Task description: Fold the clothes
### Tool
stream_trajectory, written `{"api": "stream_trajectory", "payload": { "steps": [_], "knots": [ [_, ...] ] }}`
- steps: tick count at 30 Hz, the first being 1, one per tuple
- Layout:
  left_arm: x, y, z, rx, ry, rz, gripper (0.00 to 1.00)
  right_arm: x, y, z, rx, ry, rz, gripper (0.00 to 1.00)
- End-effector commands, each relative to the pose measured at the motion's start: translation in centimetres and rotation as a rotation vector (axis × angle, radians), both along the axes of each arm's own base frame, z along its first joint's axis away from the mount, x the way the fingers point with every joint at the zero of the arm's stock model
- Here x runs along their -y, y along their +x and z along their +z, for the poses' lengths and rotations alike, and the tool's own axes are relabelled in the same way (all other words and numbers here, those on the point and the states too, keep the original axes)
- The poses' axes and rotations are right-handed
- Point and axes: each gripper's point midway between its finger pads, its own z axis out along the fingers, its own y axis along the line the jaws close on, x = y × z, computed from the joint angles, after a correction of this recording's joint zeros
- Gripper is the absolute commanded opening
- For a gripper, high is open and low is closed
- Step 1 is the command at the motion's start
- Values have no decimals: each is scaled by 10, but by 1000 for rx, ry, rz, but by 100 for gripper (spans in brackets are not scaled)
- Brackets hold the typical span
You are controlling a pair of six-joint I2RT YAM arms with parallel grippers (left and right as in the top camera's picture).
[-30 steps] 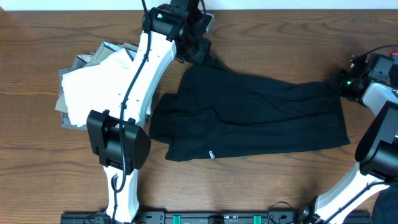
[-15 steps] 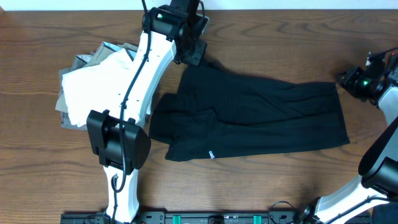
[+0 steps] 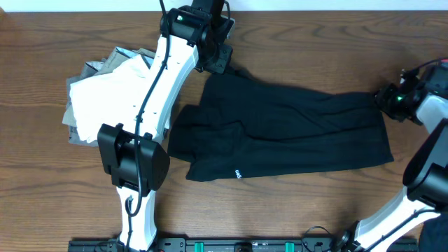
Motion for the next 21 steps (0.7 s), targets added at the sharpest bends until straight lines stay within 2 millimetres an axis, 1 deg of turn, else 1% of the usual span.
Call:
{"api": "stream_trajectory", "payload": {
  "steps": [1, 2, 3, 4, 5, 6, 8, 11, 14, 17, 21],
  "knots": [
    [-1, 0, -2, 1, 17, -9, 6, -4, 7, -1, 1, 16, -27, 24],
    [-1, 0, -2, 1, 17, -9, 6, -3, 7, 0, 5, 18, -35, 17],
    [-1, 0, -2, 1, 17, -9, 6, -3, 8, 0, 6, 22, -40, 9],
    [-1, 0, -2, 1, 17, -9, 6, -4, 9, 2, 16, 29, -35, 3],
    [-2, 0, -2, 0, 17, -9, 6, -5, 11, 7, 33, 40, -28, 1],
    [-2, 0, -3, -1, 17, -9, 6, -6, 12, 10, 43, 43, -26, 1],
    [-2, -1, -3, -6, 20, -9, 6, -7, 16, 25, 91, 64, -11, 1],
    [-4, -4, -4, -19, 26, -9, 6, -10, 19, 58, 183, 103, 26, 1],
    [-5, -7, -5, -31, 30, -9, 6, -6, 18, 84, 245, 111, 29, 1],
    [-6, -9, -6, -42, 35, -9, 6, -2, 15, 96, 265, 94, 25, 1],
    [-7, -12, -7, -53, 39, -9, 6, -2, 13, 98, 261, 95, 22, 1]
  ]
}}
